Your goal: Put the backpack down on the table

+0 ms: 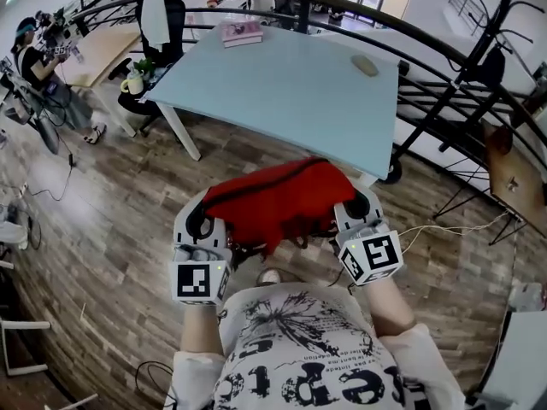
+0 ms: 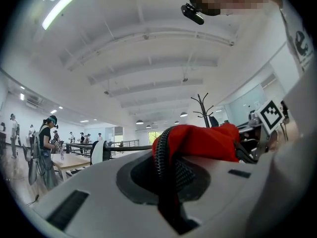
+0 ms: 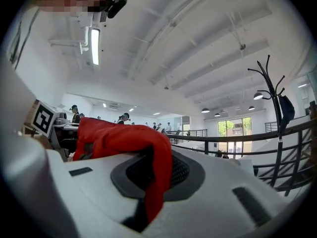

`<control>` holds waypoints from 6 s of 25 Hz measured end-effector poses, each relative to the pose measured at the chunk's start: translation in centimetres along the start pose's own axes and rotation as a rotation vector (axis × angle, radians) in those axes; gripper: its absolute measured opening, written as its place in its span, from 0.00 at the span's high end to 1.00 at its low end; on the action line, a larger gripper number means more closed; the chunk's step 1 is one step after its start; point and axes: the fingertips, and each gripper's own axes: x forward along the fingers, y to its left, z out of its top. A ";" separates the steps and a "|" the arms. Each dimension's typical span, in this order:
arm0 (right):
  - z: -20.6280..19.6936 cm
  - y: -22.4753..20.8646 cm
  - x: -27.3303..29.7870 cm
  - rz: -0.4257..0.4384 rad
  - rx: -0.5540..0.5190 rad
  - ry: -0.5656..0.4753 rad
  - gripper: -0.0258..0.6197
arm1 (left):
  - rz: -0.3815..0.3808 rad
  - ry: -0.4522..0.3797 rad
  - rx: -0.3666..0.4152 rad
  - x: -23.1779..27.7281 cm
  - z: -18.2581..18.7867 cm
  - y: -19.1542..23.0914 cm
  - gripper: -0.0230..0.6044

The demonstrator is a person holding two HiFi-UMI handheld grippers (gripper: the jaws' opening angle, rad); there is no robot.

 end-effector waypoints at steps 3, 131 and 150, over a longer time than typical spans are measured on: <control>1.1 -0.3 8.3 -0.011 0.004 0.002 0.94 | -0.007 0.001 0.009 5.9 0.5 6.2 0.92; -27.9 -44.3 78.1 -0.524 0.070 0.315 0.90 | -0.710 0.271 -0.045 95.2 -38.8 25.6 0.92; -43.2 -40.7 74.8 -0.493 0.118 0.446 0.90 | -0.649 0.232 -0.133 90.2 -51.0 24.1 0.89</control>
